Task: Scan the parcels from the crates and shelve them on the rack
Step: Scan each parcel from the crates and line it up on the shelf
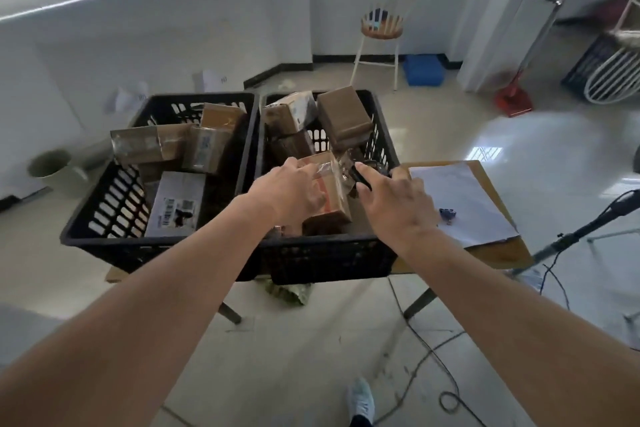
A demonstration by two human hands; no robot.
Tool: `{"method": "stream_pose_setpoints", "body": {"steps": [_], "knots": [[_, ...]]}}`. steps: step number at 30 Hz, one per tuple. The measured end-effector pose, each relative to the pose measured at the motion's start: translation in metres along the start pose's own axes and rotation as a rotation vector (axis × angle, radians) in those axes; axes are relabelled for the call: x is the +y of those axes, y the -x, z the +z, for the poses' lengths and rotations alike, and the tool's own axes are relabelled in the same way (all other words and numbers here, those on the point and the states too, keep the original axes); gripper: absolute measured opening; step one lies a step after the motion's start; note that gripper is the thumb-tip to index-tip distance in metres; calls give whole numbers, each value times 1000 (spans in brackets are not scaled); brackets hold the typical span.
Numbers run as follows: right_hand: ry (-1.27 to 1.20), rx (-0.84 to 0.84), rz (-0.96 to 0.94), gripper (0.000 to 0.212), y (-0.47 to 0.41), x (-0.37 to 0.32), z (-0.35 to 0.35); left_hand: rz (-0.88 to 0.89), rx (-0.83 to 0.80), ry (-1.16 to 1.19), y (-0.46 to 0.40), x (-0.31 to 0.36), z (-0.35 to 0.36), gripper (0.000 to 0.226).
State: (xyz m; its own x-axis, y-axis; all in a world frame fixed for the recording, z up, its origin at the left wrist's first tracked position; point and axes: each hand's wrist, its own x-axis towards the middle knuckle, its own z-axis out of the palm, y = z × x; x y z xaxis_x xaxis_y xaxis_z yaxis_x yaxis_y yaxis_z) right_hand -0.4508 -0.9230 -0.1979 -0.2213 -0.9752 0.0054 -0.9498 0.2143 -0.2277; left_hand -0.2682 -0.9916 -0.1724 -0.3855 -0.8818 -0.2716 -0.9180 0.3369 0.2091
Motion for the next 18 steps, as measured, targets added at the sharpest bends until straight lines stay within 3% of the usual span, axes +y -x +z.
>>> {"method": "stream_pose_setpoints", "body": {"steps": [8,14,18], "knots": [[7,-64,-79,51,-59,32,24,-232,-69,29,-65,22,35,72],[-10,-102,-89,51,-80,39,35,-428,-128,122,-96,23,67,126],[-52,-121,-67,50,-86,46,37,-470,-94,270,-109,12,68,134]]}}
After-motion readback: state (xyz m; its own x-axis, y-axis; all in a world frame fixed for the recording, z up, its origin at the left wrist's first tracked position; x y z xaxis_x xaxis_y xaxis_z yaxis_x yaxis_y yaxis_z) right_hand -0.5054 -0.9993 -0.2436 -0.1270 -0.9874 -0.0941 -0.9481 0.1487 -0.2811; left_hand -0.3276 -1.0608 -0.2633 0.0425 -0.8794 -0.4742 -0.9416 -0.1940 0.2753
